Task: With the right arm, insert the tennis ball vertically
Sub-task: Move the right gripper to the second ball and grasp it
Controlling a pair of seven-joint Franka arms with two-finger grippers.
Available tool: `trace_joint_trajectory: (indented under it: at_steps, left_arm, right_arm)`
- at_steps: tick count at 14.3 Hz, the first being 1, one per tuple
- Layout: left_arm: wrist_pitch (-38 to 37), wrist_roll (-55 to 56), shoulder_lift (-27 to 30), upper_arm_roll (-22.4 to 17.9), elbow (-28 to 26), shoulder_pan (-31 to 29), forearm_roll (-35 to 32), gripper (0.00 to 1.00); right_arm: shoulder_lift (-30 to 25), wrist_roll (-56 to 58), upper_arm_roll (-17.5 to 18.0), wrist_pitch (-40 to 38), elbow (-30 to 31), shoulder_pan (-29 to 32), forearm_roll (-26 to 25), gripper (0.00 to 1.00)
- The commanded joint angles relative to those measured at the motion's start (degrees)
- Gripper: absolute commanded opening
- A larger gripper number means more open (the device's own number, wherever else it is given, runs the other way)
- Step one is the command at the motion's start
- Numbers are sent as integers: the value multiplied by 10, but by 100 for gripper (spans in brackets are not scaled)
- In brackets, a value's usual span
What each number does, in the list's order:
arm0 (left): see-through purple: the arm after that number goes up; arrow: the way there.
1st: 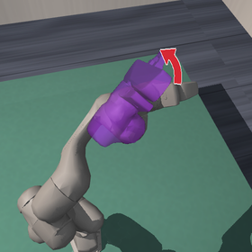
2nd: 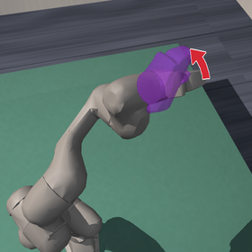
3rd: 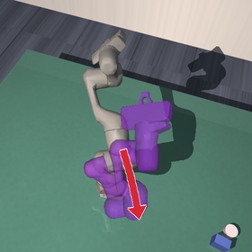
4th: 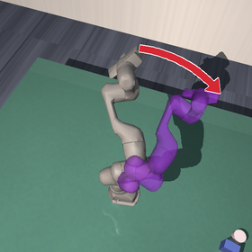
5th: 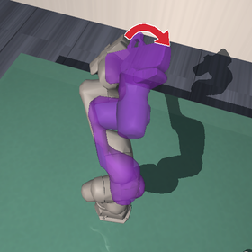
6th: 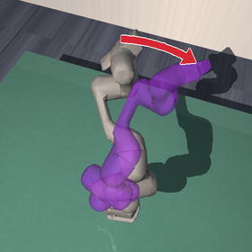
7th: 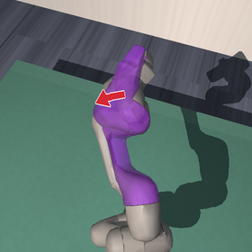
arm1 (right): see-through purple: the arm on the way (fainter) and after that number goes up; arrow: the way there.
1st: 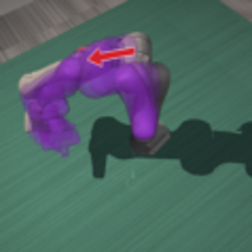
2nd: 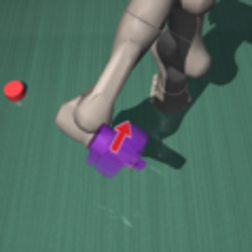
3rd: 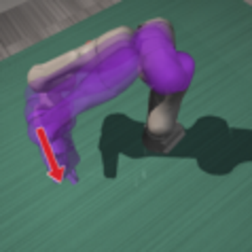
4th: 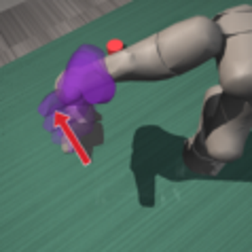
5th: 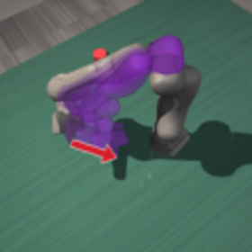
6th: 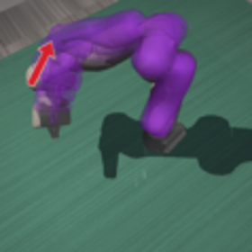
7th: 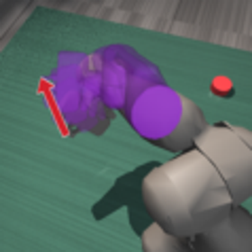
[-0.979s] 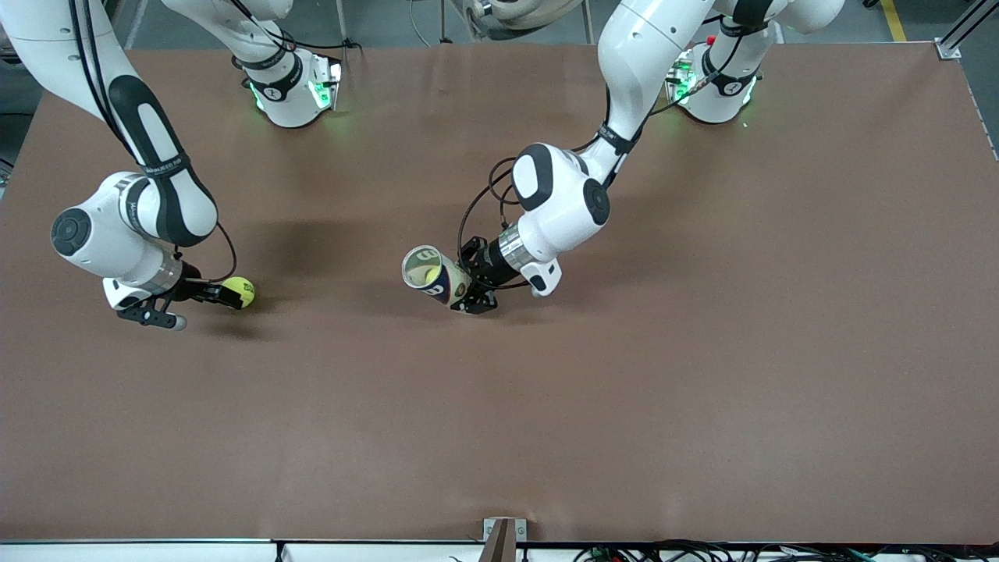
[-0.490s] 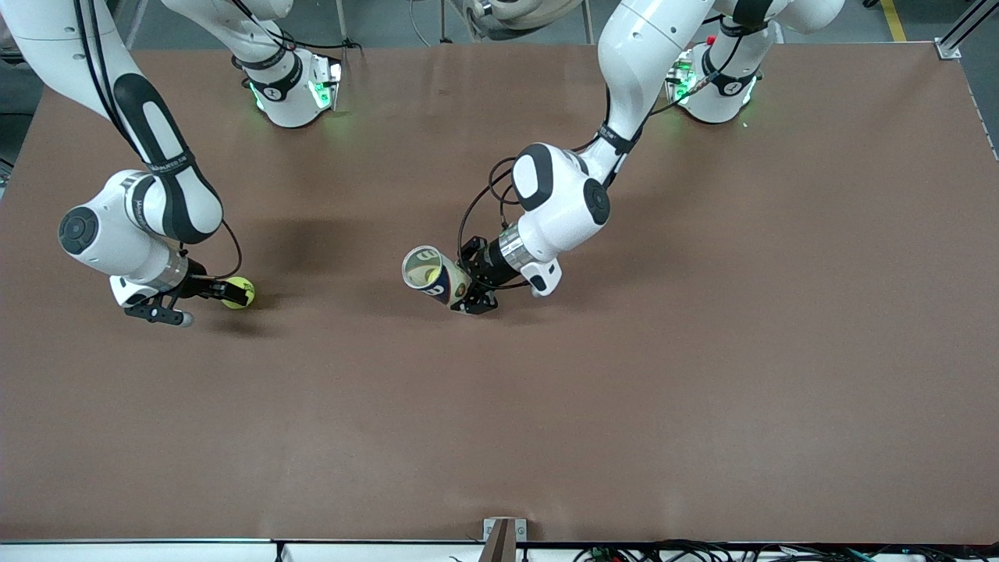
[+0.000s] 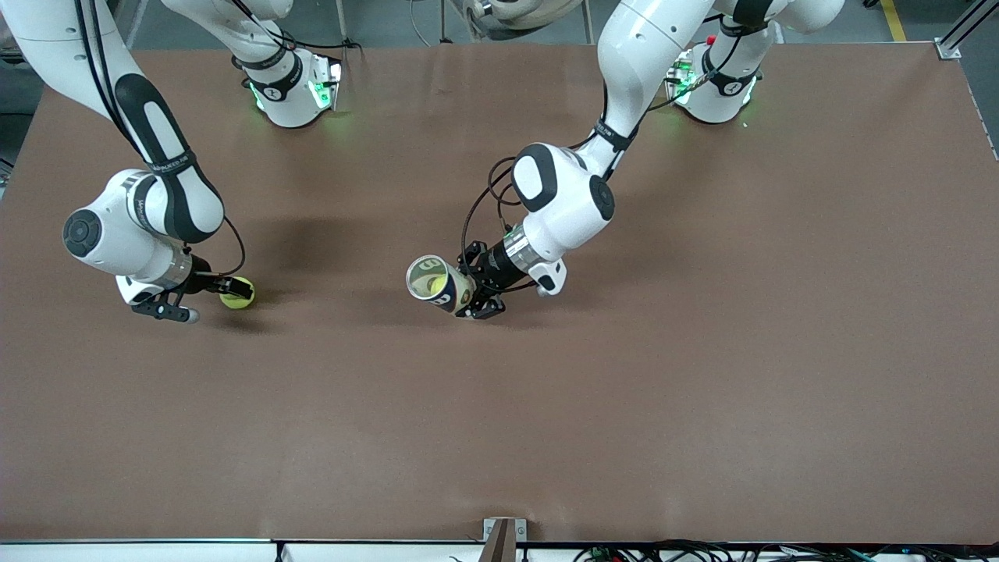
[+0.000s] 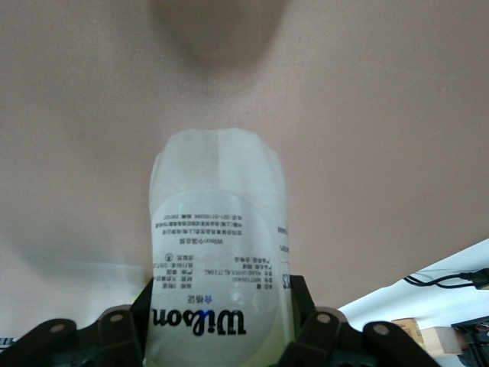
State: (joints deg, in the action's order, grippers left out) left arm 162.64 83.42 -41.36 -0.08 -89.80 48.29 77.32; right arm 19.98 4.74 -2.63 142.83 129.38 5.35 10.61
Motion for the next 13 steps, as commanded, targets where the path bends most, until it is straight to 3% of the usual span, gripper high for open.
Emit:
trace_joint_trajectory:
  at_steps: [1,2,3,4,6,9,13]
  left_arm:
    - [15,-6,10,2,-5,5,16,68]
    - [15,-6,10,2,-6,5,16,68]
    - [15,-6,10,2,-6,5,16,68]
    - [15,-6,9,2,-6,6,16,68]
    - [15,-6,9,2,-7,8,16,68]
    - [16,-7,9,2,-6,8,15,68]
    - [15,-9,10,2,-5,7,15,68]
  right_arm:
    - [-20,-4,1,-16,18,-1,5,64]
    - [-19,-4,1,-17,17,-1,5,36]
    - [-19,-5,2,-17,16,-2,5,15]
    - [-20,-9,2,-20,9,-5,5,1]
    - [-29,-18,1,-88,-36,-10,5,0]
    - [-35,-85,3,-264,-162,-16,11,0]
    - [-34,-217,2,-412,-294,-65,81,0]
